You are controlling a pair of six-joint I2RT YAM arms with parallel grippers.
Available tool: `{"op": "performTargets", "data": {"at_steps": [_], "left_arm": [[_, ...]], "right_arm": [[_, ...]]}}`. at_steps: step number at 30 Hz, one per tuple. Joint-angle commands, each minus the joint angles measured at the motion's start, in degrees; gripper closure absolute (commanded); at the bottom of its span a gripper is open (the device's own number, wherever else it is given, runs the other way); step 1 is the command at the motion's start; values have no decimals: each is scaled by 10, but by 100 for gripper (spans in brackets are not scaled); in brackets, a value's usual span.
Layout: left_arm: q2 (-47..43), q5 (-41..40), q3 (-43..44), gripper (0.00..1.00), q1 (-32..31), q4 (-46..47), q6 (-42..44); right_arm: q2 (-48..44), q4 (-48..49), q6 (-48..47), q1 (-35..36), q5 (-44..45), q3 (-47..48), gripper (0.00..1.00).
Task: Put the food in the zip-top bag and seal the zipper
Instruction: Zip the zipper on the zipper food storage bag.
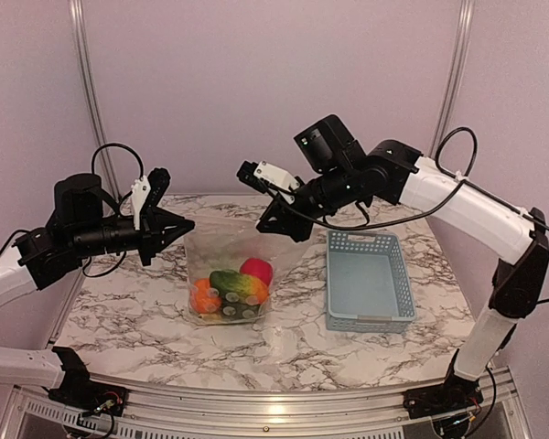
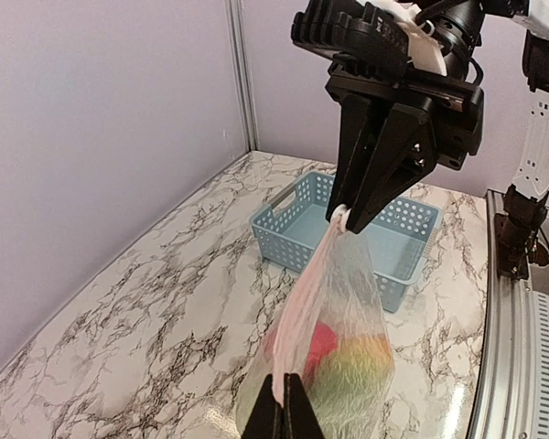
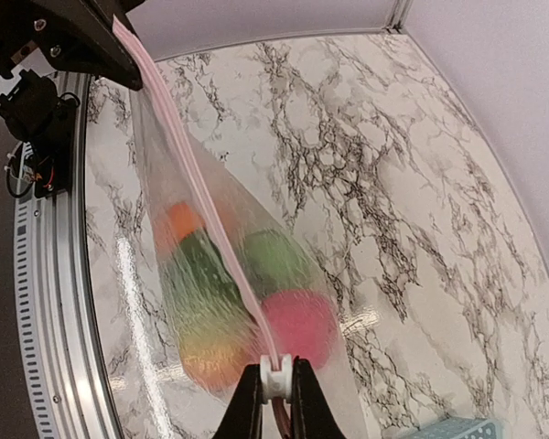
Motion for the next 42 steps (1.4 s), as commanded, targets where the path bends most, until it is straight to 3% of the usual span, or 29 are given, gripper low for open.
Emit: {"op": "performTargets", "data": {"at_steps": [1, 18, 42], "left_arm": [[-7, 4, -11, 100, 23, 18, -9], [-5, 14, -40, 100, 55, 47, -27], [9, 6, -60, 100, 66, 87, -46]], "right_arm": [[-42, -46, 4, -21, 66, -33, 94], [-122, -67, 17, -50, 126, -132, 95], [-134, -67, 10, -52, 154, -158, 93]]}}
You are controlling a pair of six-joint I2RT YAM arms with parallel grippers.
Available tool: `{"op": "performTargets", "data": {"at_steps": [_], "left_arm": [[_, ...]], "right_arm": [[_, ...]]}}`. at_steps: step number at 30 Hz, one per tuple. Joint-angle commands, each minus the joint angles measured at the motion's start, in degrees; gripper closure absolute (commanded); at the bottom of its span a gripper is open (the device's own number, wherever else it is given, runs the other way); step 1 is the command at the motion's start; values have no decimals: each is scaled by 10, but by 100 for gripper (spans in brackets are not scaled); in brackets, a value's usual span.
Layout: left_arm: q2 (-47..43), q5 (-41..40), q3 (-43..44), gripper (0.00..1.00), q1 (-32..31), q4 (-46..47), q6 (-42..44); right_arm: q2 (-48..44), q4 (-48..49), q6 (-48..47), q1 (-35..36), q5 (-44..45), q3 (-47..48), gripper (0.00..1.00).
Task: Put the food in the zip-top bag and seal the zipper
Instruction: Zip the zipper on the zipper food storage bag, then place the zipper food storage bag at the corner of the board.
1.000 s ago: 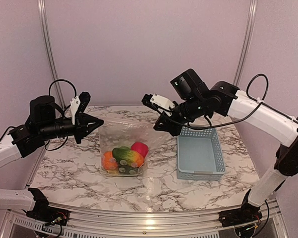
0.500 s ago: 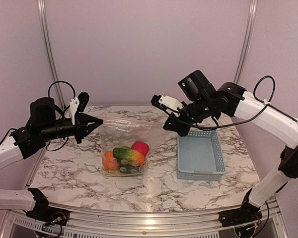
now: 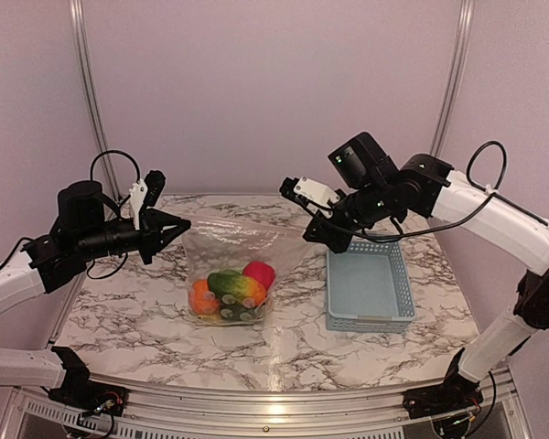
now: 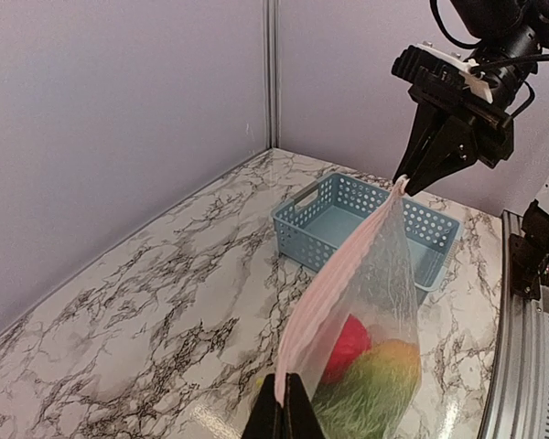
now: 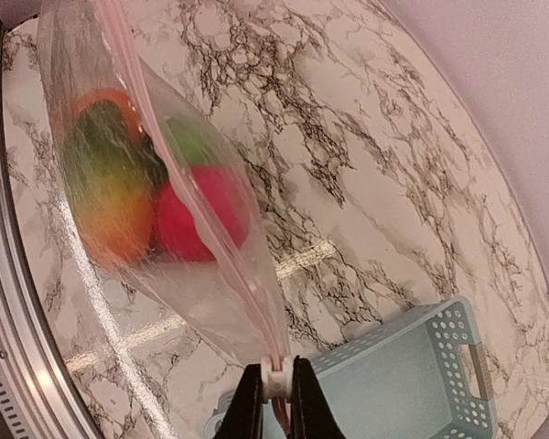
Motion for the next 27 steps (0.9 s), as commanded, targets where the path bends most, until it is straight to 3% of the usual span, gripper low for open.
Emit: {"op": "performTargets", "data": {"at_steps": [1, 11, 22, 27], "left_arm": [[1, -18, -9, 100, 12, 18, -2], [23, -21, -14, 100, 15, 51, -14], [137, -51, 74, 100, 16, 163, -33], [153, -54, 104, 100, 16, 155, -26]], "right_arm": [[-20, -37, 5, -14, 38, -8, 93], [-6, -29, -1, -14, 38, 4, 91], [141, -11, 12, -47, 73, 203, 90], [145, -8, 14, -53, 68, 242, 86]]}}
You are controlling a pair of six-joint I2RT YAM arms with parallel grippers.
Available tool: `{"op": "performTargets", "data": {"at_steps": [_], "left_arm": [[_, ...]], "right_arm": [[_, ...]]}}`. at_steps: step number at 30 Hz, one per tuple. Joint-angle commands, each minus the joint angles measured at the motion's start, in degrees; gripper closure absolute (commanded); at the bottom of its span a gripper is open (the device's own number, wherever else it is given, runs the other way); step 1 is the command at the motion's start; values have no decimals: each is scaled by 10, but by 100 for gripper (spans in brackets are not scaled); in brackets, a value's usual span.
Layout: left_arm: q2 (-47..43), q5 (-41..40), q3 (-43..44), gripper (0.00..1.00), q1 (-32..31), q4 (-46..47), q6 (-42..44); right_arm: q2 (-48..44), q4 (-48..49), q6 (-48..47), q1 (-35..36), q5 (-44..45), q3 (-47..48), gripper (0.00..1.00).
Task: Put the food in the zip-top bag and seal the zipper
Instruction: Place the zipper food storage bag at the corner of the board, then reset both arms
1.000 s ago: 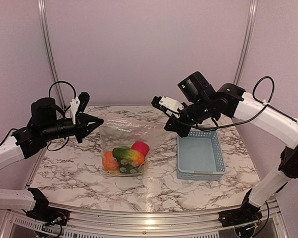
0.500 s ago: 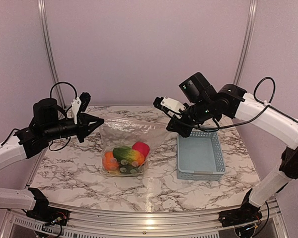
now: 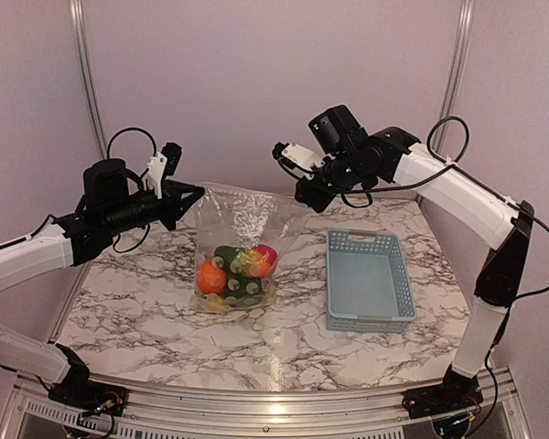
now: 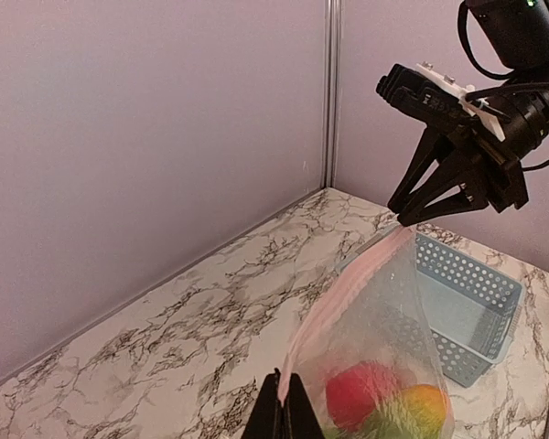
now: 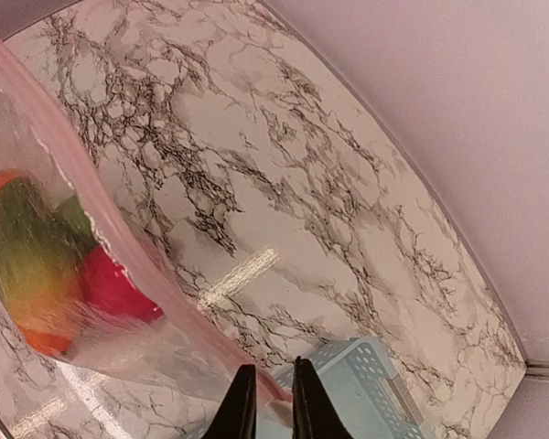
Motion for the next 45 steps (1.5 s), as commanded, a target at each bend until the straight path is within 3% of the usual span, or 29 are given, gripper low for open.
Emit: {"op": "performTargets", "data": {"at_steps": [1, 7, 14, 17, 25, 30, 33, 35, 37, 38, 39, 45], "left_arm": [[1, -2, 26, 100, 0, 28, 1], [-43, 12, -47, 100, 0, 1, -16], [-107, 12, -97, 77, 0, -63, -23], [-133, -1, -105, 72, 0, -76, -15], [-165, 24, -121, 73, 0, -106, -27], [-186, -4, -133, 70, 0, -106, -46], [-191, -68, -117, 59, 0, -125, -86], [-186, -116, -89, 43, 0, -161, -97], [-177, -162, -53, 23, 0, -200, -103], [-172, -186, -33, 5, 0, -216, -103], [-166, -205, -12, 1, 0, -231, -103], [-125, -327, 87, 1, 0, -291, -154]], "right_arm": [[-21, 11, 9, -4, -7, 32, 86], [-67, 20, 4, 13, -63, -56, 81], [-97, 47, 53, 30, -122, -71, 68], [-101, 65, 67, 26, -139, -72, 64], [-81, 68, 89, 24, -162, -69, 62], [-89, 78, 101, 25, -168, -89, 59], [-99, 89, 112, 22, -143, -110, 55], [-110, 96, 123, 18, -105, -117, 47], [-126, 105, 137, 7, -24, -125, 30], [-140, 116, 159, -1, 12, -133, 16], [-155, 131, 179, -13, 44, -144, 4], [-271, 273, 268, -52, 218, -243, 2]]}}
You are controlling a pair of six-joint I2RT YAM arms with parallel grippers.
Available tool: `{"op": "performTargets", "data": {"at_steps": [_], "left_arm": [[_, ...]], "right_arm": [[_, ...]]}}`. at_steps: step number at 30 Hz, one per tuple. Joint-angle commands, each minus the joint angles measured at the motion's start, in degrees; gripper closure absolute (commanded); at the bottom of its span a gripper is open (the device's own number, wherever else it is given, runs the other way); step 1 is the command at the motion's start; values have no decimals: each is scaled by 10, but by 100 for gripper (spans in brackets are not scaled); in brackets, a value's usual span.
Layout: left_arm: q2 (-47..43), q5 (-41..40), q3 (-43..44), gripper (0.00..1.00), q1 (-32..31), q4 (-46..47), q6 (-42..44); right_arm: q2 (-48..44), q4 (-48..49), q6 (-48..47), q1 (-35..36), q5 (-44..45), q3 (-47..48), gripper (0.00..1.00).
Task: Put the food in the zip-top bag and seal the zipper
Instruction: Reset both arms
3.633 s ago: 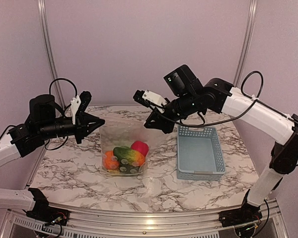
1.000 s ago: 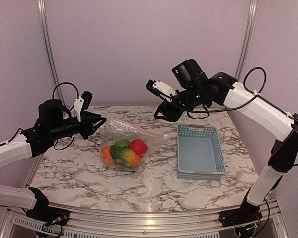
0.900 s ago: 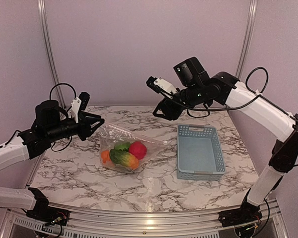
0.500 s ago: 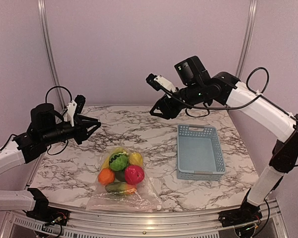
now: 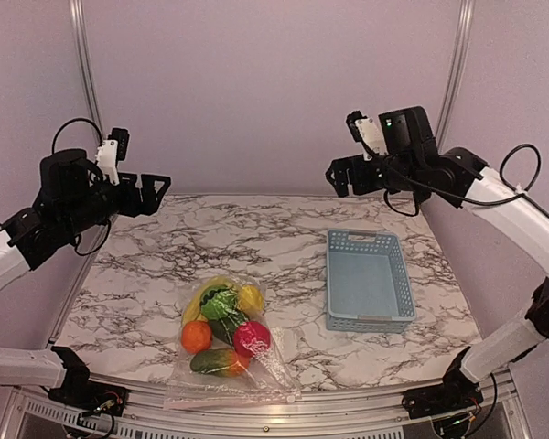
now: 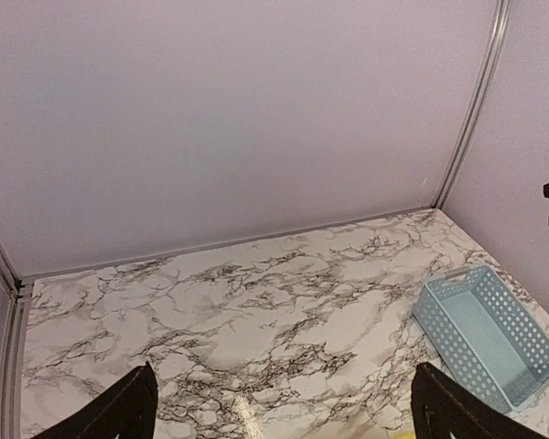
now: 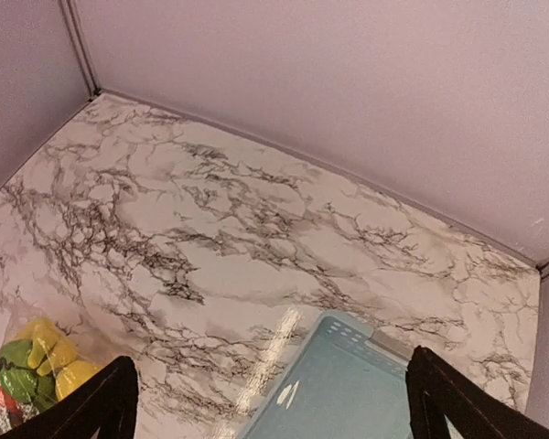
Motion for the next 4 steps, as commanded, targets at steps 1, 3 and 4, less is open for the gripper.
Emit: {"op": "performTargets", "data": {"at_steps": [1, 3, 4], "left_arm": [[28, -118, 67, 1, 1, -74, -47], [39, -128, 88, 1, 1, -85, -55], [41, -129, 97, 1, 1, -84, -58]], "right_arm": [[-88, 131, 75, -16, 175, -44, 1], [-102, 144, 74, -16, 200, -44, 2], [-104, 146, 77, -17, 206, -45, 1]]}}
